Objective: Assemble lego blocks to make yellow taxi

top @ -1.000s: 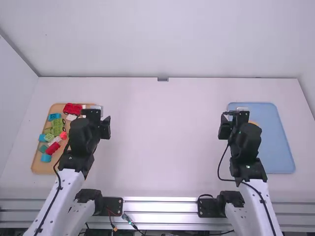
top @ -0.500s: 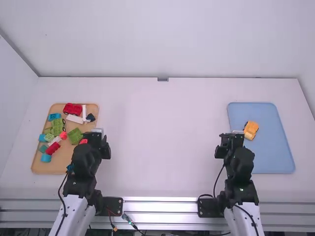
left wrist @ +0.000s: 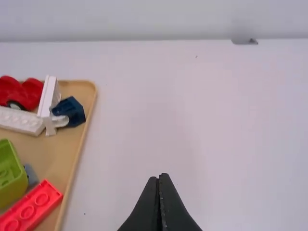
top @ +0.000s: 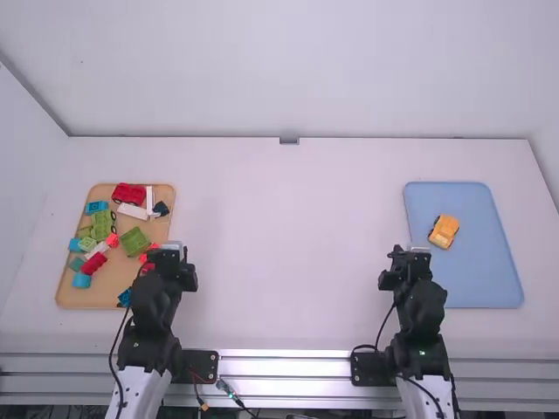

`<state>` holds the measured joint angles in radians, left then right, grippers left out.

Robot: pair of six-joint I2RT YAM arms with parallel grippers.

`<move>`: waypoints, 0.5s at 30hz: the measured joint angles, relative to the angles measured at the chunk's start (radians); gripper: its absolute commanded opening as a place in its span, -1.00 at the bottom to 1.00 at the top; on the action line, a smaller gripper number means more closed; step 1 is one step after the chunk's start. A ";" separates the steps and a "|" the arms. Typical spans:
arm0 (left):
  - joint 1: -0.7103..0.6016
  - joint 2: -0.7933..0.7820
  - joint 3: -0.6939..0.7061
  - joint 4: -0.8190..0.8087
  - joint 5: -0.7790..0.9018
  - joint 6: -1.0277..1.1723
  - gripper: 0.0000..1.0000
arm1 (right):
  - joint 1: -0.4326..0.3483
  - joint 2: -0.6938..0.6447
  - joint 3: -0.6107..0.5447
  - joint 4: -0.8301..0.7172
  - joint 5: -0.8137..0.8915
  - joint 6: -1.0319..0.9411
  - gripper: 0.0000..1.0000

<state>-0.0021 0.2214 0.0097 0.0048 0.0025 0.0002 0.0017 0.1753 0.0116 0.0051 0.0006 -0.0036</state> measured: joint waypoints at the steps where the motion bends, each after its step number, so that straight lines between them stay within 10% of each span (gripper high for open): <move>1: 0.000 -0.015 0.000 0.000 0.000 0.000 -1.00 | 0.000 -0.014 0.000 0.000 -0.002 -0.003 -1.00; 15: 0.000 -0.179 0.000 0.000 0.000 0.000 -1.00 | 0.000 -0.162 0.000 0.000 -0.001 0.000 -1.00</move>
<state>-0.0017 0.0422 0.0097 0.0048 0.0021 -0.0002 0.0017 0.0132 0.0116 0.0051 -0.0006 -0.0036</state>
